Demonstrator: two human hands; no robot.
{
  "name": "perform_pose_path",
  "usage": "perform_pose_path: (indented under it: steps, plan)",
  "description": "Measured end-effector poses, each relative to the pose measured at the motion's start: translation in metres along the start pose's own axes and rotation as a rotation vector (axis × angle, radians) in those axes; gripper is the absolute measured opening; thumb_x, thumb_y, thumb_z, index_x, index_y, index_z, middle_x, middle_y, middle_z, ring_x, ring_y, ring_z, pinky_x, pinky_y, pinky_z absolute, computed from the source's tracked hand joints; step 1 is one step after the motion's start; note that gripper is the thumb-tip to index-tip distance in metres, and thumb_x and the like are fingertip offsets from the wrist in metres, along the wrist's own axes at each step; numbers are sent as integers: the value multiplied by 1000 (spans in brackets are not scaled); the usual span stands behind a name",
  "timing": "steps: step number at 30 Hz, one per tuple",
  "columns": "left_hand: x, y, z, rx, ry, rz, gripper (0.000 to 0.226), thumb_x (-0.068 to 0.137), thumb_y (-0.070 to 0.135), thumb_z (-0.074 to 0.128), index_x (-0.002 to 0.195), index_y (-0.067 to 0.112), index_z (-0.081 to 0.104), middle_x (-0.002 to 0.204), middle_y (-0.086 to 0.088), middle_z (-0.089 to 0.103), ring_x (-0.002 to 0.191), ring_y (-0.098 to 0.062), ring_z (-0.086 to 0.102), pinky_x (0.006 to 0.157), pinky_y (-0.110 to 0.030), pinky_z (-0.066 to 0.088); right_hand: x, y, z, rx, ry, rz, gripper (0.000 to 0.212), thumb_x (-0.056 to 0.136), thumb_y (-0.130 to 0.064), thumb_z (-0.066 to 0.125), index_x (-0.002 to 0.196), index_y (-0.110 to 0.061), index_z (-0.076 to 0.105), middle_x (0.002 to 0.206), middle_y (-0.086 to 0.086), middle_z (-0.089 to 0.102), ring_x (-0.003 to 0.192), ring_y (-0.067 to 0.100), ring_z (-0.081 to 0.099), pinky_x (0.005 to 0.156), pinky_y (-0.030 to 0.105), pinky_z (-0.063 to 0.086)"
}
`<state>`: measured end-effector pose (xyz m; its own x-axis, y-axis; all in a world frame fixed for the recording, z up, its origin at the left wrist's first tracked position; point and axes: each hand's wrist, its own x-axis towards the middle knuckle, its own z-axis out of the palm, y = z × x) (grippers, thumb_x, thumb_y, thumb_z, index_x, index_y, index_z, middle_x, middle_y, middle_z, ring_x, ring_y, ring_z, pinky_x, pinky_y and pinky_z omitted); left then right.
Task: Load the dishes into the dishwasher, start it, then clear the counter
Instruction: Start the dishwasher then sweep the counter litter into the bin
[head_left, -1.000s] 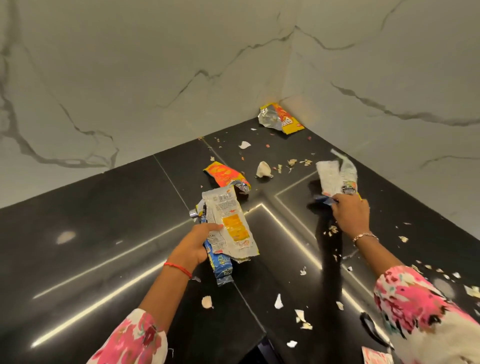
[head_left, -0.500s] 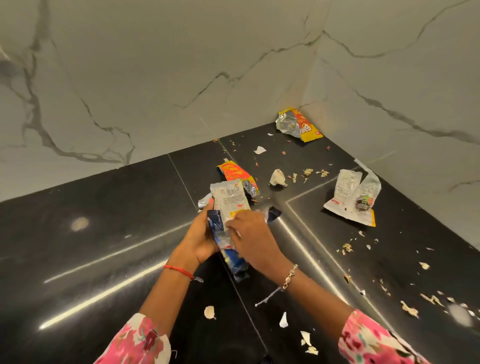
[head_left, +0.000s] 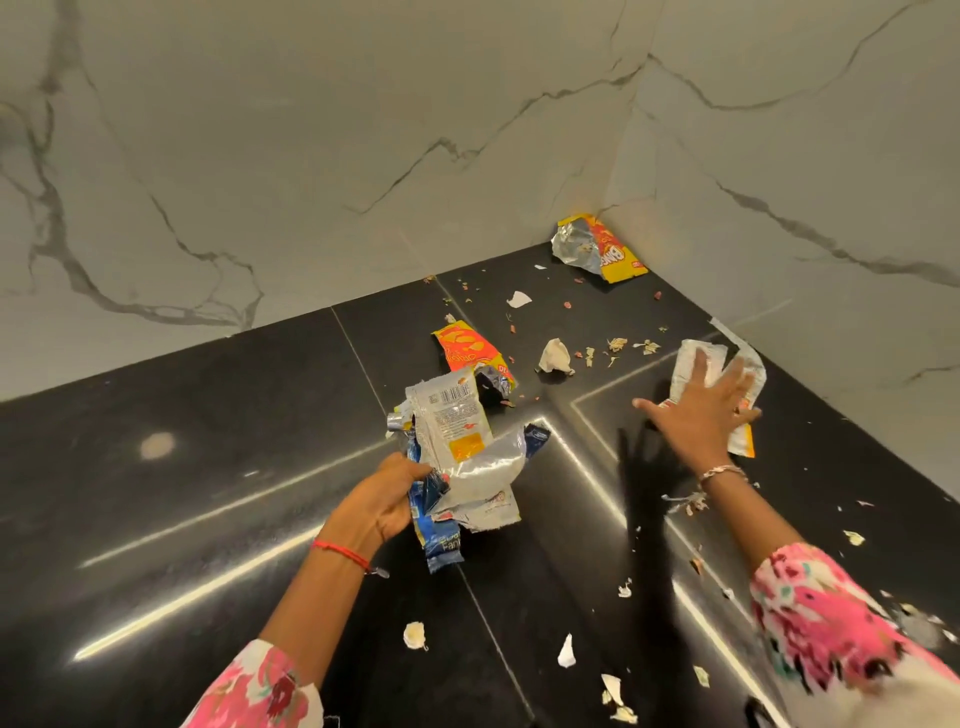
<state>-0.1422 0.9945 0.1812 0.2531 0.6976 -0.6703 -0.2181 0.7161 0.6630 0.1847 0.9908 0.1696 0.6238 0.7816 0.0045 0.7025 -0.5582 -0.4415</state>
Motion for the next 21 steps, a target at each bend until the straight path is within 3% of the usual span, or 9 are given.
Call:
perform_pose_path:
  steps: [2,4,6,9,11,13,17,19,21]
  plan:
    - [-3,1,-2,9,10,8,26,91,-14,37,106,-5,55,90,-16,63,77,-26,61,47,-29,56,13,17,2,-54,-50,50,93,77,-49,67,148,-23,13,156,14,-5,140,42,-11,104,69,-1]
    - [-5,2,-4,8,17,19,29,91,-14,35,113,-7,53,88,-15,62,73,-25,63,46,-28,56,15,17,6,-85,-85,48,65,83,-38,65,136,-13,38,145,21,32,138,46,10,105,70,10]
    - [-7,4,-5,10,33,36,31,92,-14,35,117,-8,52,87,-14,62,70,-24,63,45,-27,55,10,7,12,-124,-12,29,37,83,-22,61,113,-2,53,120,26,54,125,46,34,103,62,26]
    - [-8,7,-4,-3,43,51,30,92,-14,35,117,-9,51,85,-14,61,58,-21,67,43,-27,54,-7,-20,15,63,100,33,16,79,-5,54,89,6,59,99,28,61,101,46,52,83,44,41]
    - [-9,9,-5,-25,47,53,27,92,-13,35,111,-7,53,84,-14,61,50,-17,66,42,-28,54,-24,-48,6,223,153,21,18,80,-4,53,91,5,64,93,26,64,90,42,57,68,36,37]
    - [-8,12,-9,-56,59,54,24,93,-11,36,100,-1,56,84,-15,62,50,-17,67,42,-29,54,-47,-82,-6,312,203,-49,23,83,-6,53,101,-3,67,94,19,68,83,33,60,65,29,40]
    - [-9,17,-15,-110,97,76,23,93,-11,36,92,1,55,84,-14,62,61,-22,65,42,-26,54,-116,-146,-13,362,214,-412,29,85,-3,56,112,-9,65,90,11,70,53,7,46,51,-2,35]
    - [-12,18,-16,-137,100,101,26,90,-14,35,87,1,56,73,-12,65,54,-17,65,43,-23,53,-146,-163,-2,294,116,-639,29,83,-4,60,110,-11,66,93,7,71,52,4,52,49,-2,35]
    - [-14,20,-17,-200,85,131,26,90,-12,34,86,1,56,59,-8,67,47,-13,64,47,-22,54,-162,-171,16,167,-5,-784,30,85,-9,57,114,-12,64,105,7,69,77,16,66,65,15,50]
